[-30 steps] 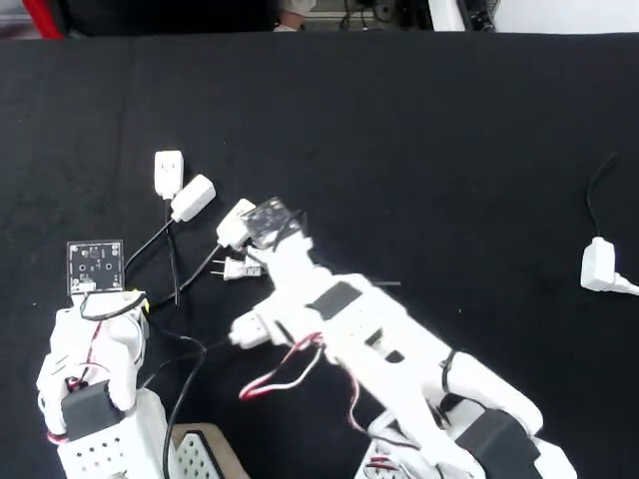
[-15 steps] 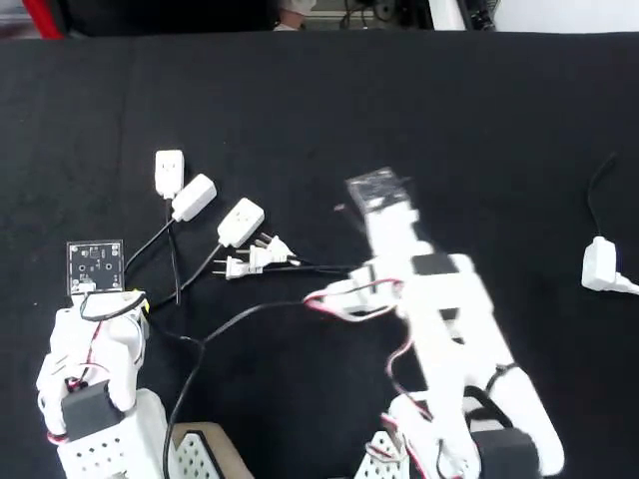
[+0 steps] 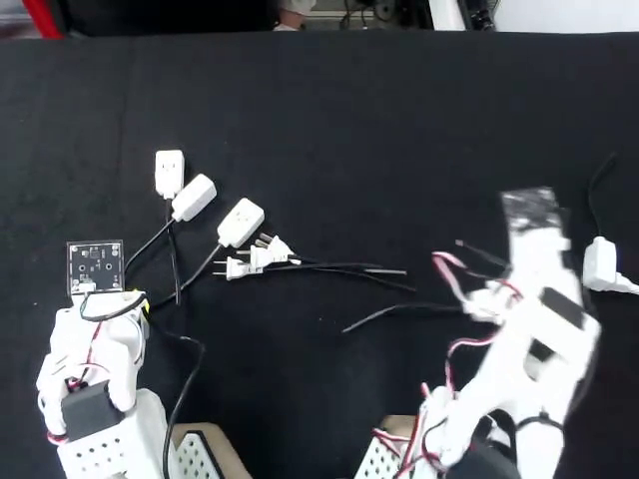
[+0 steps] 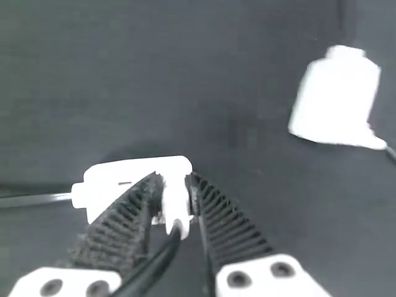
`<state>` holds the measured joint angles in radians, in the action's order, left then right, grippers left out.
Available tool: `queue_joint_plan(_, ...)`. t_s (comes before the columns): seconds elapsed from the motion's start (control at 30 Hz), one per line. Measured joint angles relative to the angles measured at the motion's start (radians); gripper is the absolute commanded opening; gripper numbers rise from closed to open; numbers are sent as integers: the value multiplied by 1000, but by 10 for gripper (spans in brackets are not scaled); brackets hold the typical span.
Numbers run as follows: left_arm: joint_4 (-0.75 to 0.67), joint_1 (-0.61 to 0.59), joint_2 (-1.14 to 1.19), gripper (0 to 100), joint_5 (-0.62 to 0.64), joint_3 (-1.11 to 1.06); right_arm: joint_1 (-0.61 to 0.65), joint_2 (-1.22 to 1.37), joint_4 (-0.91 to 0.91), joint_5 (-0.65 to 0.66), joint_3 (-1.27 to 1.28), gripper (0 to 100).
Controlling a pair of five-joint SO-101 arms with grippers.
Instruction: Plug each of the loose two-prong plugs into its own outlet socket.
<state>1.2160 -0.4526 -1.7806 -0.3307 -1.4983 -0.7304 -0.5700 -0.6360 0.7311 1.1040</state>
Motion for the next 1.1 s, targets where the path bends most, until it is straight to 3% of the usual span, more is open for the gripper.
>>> queue_joint_plan(0.2, 0, 0, 0, 180, 0, 0, -190, 201, 362, 58, 0, 11)
queue_joint_plan(0.4, 0, 0, 0, 180, 0, 0, -292, 468, 700, 60, -68, 14)
queue_joint_plan(0.6, 0, 0, 0, 180, 0, 0, -368, 715, 733, 60, -304, 17)
queue_joint_plan(0.73, 0, 0, 0, 180, 0, 0, -385, 819, 741, 58, -402, 126)
queue_joint_plan(1.0, 0, 0, 0, 180, 0, 0, -387, 848, 744, 37, -416, 167)
queue_joint_plan(1.1, 0, 0, 0, 180, 0, 0, -399, 853, 744, 28, -416, 276)
